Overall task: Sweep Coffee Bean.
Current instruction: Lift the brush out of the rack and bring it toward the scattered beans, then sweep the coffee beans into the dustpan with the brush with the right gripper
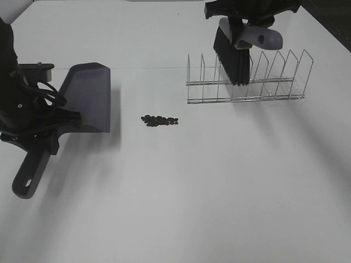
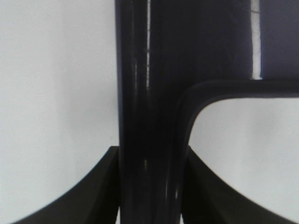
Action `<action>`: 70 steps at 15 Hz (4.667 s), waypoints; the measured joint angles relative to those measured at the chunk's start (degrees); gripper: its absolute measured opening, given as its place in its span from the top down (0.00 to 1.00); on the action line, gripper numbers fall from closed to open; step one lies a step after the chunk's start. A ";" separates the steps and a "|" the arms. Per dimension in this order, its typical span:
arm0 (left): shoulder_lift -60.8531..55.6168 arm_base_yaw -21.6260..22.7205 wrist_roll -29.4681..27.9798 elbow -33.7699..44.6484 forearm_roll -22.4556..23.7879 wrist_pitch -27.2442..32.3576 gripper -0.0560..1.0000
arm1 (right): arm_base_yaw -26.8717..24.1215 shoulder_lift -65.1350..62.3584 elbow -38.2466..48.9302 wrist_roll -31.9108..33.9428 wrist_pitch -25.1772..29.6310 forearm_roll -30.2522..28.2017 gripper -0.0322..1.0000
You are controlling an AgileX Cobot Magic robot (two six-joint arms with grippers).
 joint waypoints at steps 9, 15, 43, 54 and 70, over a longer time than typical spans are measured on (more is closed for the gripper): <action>0.00 0.00 0.00 0.00 0.40 0.00 0.64 | 0.00 -17.30 12.09 -1.20 2.64 -0.63 0.69; 0.00 0.00 -0.06 0.00 0.63 -0.11 0.64 | 0.06 -30.02 26.41 -1.03 0.92 -0.57 0.69; 6.02 0.00 0.40 -1.03 4.01 -3.44 0.64 | 16.84 -7.73 42.11 12.43 -12.38 -23.43 0.69; 17.36 0.00 9.40 -14.95 0.00 6.36 0.64 | 17.13 -5.84 41.77 10.77 -20.28 -15.93 0.69; 19.77 0.00 14.15 -15.53 -1.15 14.09 0.64 | 18.05 0.92 30.08 -3.32 -22.40 1.89 0.69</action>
